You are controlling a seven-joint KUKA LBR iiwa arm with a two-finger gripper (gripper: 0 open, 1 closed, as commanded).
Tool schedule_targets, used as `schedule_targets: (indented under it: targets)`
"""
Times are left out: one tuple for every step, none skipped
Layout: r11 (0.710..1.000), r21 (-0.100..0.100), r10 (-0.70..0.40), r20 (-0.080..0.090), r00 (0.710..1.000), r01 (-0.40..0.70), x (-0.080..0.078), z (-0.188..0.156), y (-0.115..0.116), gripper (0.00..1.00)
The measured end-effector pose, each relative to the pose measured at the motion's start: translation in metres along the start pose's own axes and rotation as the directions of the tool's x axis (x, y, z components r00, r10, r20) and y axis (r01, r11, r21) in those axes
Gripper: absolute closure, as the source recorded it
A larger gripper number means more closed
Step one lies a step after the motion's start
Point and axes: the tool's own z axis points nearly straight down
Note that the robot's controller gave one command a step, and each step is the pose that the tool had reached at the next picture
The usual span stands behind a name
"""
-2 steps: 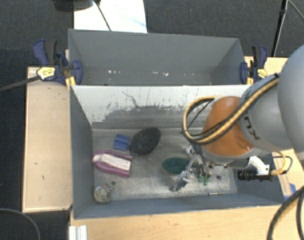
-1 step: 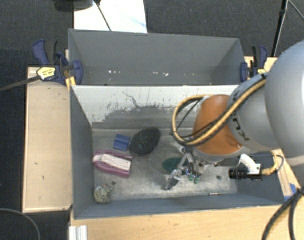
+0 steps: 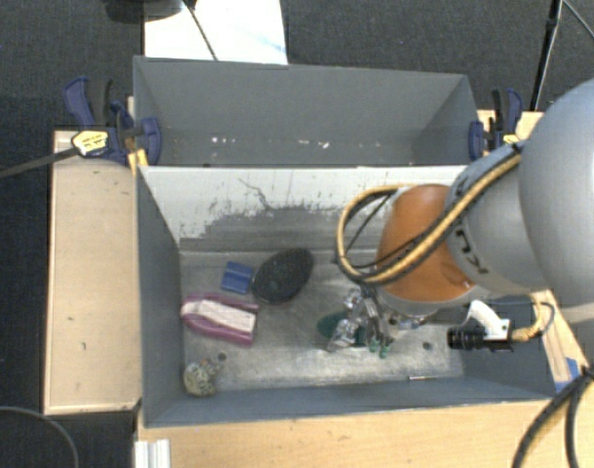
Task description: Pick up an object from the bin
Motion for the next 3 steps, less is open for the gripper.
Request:
schedule_targets:
  targets:
    - [1.000,0.000,-0.006,0.002,1.000,0.006,-0.001,-0.001,0.000,1.00]
    - [1.000,-0.001,-0.012,0.006,1.000,0.012,-0.001,-0.012,0.001,1.00]
    - [1.000,-0.001,-0.019,0.004,1.000,0.019,-0.002,-0.049,0.002,1.00]
